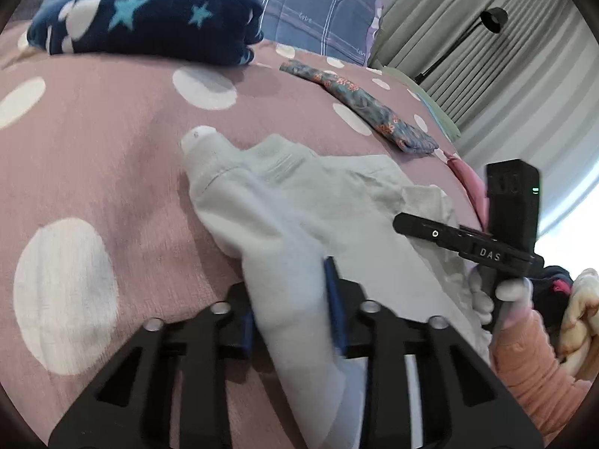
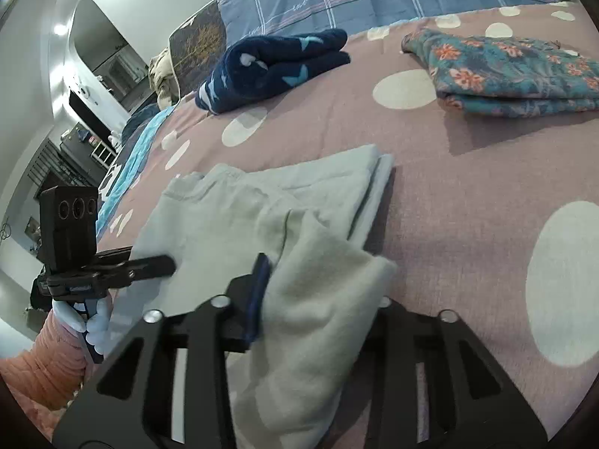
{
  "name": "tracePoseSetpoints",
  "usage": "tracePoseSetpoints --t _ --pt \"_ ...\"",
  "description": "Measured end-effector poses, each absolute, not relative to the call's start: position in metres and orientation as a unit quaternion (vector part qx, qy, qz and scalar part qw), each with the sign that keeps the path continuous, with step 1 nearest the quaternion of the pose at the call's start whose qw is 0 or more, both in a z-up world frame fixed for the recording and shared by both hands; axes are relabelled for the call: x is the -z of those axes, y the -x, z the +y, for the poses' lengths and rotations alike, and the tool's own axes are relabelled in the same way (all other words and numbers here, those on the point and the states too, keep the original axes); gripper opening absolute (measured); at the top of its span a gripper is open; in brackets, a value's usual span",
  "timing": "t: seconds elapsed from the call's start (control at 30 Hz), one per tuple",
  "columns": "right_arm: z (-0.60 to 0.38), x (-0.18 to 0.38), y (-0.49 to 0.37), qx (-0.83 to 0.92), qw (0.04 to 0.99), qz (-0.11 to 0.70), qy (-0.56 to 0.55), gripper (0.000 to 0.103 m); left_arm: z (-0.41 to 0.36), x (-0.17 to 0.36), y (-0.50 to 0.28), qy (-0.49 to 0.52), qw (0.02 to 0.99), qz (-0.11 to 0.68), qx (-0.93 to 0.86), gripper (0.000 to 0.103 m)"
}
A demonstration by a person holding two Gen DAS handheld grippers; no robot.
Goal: Fold small clothes
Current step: 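Grasp the folded grey shirt edge with both grippers, then lift the folded shirt with both grippers and carry it to the clothes stack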
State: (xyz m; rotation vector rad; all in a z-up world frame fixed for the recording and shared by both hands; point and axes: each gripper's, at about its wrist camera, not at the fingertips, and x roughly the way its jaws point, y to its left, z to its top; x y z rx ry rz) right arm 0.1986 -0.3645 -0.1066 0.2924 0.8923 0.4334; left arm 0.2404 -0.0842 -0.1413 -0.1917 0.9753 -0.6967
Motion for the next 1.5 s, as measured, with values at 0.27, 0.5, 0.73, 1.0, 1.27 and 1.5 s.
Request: tracePoseSetpoints --t 0.27,0.5,0.73,1.0,1.27,1.5 --pt "-0.325 0.042 -0.145 -0.140 0.936 0.322 -0.004 0.015 -0.092 0.074 -0.185 0.005 0.882 0.356 0.308 0.020" --pt "-0.318 -0.009 -0.085 -0.100 0.963 0.244 0.045 0.015 -0.107 0.024 -0.151 -0.021 0.902 0.301 0.309 0.020" --pt "-0.347 -0.040 -0.050 -0.068 0.979 0.189 0.019 0.014 -0.145 -0.011 -0.127 -0.058 0.905 0.259 0.332 0.019" --pt "-0.393 -0.069 -0.037 -0.018 0.988 0.153 0.018 0.014 -0.198 -0.040 -0.130 -0.082 0.901 0.230 0.359 0.019" --pt "-0.461 -0.113 -0.075 0.060 0.989 0.138 0.014 0.014 -0.275 -0.085 -0.172 -0.113 0.893 0.196 0.388 0.019" --pt "-0.511 -0.147 -0.134 0.122 0.985 0.118 0.009 0.014 -0.328 -0.113 -0.216 -0.129 0.898 0.170 0.385 0.019"
